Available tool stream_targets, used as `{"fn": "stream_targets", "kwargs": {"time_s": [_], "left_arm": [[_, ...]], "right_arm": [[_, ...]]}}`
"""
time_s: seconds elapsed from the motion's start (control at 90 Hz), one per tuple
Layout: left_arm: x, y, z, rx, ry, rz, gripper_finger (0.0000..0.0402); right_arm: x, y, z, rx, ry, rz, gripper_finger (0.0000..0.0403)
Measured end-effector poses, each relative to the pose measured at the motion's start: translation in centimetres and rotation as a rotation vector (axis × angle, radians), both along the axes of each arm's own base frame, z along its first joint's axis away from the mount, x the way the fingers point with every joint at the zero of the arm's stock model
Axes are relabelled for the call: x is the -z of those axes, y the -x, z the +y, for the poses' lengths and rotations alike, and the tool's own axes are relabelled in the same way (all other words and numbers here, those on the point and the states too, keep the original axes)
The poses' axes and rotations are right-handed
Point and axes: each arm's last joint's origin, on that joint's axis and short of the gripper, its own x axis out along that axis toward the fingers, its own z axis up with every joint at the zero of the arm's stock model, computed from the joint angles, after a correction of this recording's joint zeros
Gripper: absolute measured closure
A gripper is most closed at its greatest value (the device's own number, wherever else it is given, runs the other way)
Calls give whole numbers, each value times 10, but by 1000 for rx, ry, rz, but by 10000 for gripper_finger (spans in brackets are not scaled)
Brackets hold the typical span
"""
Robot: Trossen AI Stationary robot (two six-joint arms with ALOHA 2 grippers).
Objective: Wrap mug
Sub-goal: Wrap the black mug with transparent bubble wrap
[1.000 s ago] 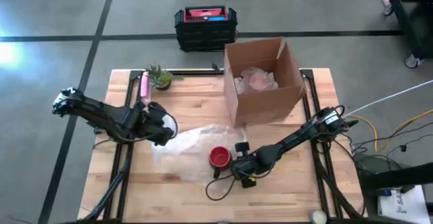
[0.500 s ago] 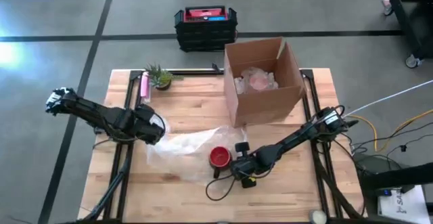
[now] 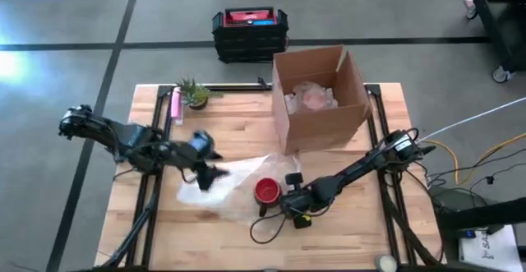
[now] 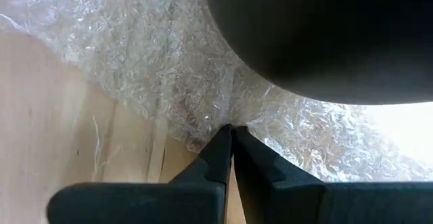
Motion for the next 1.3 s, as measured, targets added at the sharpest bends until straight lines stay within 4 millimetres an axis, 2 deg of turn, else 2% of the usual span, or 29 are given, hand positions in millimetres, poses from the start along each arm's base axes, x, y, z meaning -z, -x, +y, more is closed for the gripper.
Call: {"fn": "stream_targets", "kwargs": {"time_s": [0.156, 0.256, 0.367, 0.5, 0.744, 0.944, 1.056, 1.122, 1.178, 1.3], "left_arm": [[43, -26, -26, 112, -67, 195, 118], [68, -36, -32, 128, -114, 364, 129], [85, -43, -34, 138, -185, 517, 142], [88, -53, -35, 137, -269, 594, 157], [84, -68, -34, 90, -455, 562, 178], [114, -68, -20, 77, -362, 655, 182], [125, -66, -14, 51, -339, 678, 188], [128, -63, -11, 41, -343, 714, 209], [129, -60, -7, 34, -352, 748, 242], [128, -54, -2, 21, -367, 815, 358]], "right_arm": [[0, 0, 0, 5, -1, 0, 401], [0, 0, 0, 5, -3, -4, 401], [0, -1, 0, -5, -3, -12, 401], [0, -2, -1, -12, -4, -20, 401], [0, -3, -1, -18, -6, -25, 401], [0, -3, 0, -19, -5, -25, 401], [0, -2, 0, -19, -5, -25, 401], [0, -2, 0, -19, -5, -25, 401], [0, -2, 0, -19, -4, -25, 401], [0, -2, 0, -19, -4, -26, 401]]}}
